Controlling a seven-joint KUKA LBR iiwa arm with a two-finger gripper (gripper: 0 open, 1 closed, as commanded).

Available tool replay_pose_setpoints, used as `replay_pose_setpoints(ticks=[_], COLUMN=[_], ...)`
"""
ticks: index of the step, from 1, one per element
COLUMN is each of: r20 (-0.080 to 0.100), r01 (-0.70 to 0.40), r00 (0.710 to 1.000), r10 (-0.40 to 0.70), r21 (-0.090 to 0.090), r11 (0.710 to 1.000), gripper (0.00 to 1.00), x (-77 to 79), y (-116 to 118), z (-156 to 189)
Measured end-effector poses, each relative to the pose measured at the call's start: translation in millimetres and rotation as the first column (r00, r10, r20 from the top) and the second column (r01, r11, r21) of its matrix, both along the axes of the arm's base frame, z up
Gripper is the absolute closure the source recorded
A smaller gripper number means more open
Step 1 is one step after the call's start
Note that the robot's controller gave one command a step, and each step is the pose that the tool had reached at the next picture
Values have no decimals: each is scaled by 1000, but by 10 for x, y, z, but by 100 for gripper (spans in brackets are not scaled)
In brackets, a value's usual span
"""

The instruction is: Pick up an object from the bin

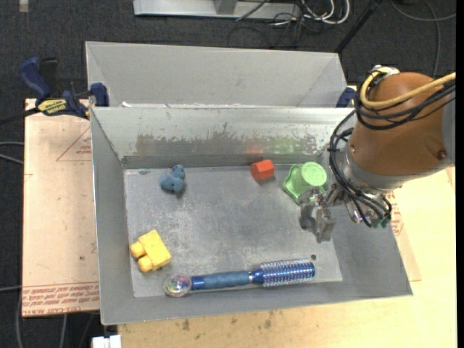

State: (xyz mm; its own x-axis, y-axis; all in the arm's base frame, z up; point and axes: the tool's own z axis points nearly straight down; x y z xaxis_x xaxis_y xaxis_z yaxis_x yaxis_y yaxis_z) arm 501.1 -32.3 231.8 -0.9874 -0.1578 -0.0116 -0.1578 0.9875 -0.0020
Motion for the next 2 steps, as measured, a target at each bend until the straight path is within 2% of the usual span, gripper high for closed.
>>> replay_pose_setpoints(ticks=[1, 2], r20=[-9, -2], r01=[0, -67], r00=[1000, 998], r10=[0, 67], r21=[1, 2], r11=[1000, 998], gripper=[0, 0], x=[-18, -176], y=[1, 140], z=[-43, -1532])
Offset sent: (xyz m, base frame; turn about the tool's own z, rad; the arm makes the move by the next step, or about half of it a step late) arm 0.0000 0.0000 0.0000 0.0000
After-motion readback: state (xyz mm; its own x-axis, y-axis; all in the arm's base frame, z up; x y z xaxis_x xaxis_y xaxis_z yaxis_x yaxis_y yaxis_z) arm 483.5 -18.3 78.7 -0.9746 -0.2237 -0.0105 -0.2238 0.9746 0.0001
